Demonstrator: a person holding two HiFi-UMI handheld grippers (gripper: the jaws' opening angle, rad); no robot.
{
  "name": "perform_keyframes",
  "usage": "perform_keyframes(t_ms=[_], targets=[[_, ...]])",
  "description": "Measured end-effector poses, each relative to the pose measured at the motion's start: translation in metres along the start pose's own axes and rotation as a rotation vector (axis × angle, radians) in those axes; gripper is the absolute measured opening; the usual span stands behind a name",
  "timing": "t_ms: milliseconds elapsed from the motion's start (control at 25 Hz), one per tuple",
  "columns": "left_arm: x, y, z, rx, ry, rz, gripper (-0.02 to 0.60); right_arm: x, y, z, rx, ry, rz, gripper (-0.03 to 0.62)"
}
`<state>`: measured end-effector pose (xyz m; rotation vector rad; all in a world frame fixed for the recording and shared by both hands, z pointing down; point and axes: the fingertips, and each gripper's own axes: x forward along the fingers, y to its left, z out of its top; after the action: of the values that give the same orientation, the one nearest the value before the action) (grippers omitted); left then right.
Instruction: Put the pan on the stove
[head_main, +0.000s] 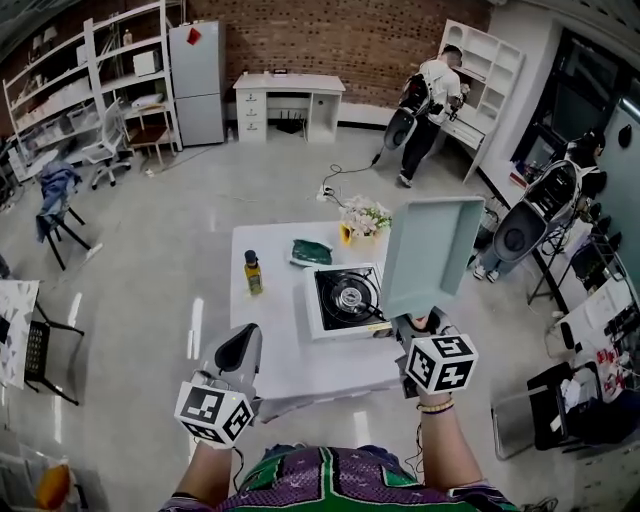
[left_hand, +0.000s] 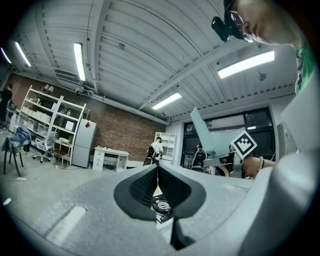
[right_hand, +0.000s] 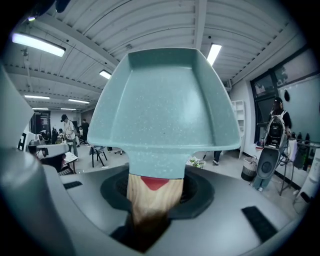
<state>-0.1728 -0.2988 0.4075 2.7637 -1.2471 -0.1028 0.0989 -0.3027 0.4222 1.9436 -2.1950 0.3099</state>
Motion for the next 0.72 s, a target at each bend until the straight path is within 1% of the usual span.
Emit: perform_keyframes(t_ms=[280, 560, 720], targets=[[-0.008, 0.012, -0.015, -0.041, 0.017, -0.005, 0.018, 0.027, 0.005, -0.022, 0.018, 0.081, -0.003, 0.144], [-0.011, 0.018, -0.021, -0.054, 0.013, -0.003, 0.018, 0.047, 0.002, -0.049, 0.029, 0.157, -0.016, 0.144], [-0.013, 0.017, -0.024, -0.058, 0.026, 0.001, 0.018, 0.051, -0.001, -0.061, 0.031, 0.195, -0.018, 0.144]])
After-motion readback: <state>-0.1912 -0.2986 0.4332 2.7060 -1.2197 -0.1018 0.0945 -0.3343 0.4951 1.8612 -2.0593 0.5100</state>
